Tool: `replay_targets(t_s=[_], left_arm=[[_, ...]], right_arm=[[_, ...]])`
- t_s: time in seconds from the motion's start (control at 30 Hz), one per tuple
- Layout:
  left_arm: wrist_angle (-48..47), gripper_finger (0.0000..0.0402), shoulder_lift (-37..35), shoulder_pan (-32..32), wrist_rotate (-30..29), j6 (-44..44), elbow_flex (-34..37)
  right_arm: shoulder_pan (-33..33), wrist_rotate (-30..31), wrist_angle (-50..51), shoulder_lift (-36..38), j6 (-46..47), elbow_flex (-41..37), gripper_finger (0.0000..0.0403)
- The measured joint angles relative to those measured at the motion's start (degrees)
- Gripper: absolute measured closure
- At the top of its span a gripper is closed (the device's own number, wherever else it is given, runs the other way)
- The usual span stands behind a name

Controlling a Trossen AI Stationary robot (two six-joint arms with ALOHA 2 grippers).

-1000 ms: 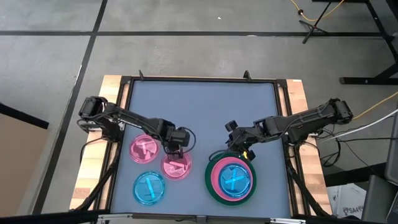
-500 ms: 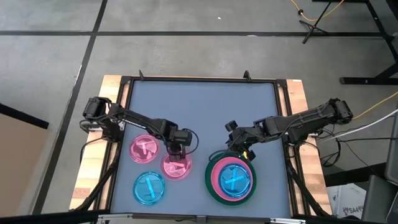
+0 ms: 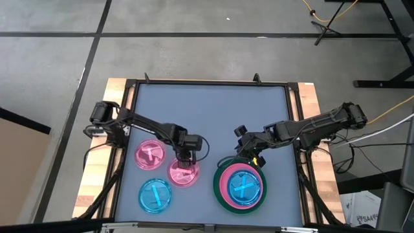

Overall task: Stack plastic plates
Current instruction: Stack the right light pink plate on top of the blue plate

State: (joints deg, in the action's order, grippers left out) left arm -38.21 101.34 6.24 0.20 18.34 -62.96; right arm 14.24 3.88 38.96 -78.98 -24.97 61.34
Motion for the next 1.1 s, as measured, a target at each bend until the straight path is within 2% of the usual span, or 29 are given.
replay_targets(t_s=[0.2, 0.83, 1.1], left_arm=[[0.8, 0.0283, 2.0, 0.0, 3.3, -1.0, 0.0], [1.0, 0.0285, 4.3, -0.3, 5.3, -2.5, 0.0], [1.6, 0.0336, 4.3, -0.4, 5.0, -2.5, 0.0]], right_arm=[[0.0, 0.0, 0.0, 0.0, 0.0, 0.0, 0.0290], [0.0, 0.0, -0.1, 0.0, 0.0, 0.0, 0.0290], [0.0, 0.0, -0.1, 0.0, 0.0, 0.0, 0.0290]])
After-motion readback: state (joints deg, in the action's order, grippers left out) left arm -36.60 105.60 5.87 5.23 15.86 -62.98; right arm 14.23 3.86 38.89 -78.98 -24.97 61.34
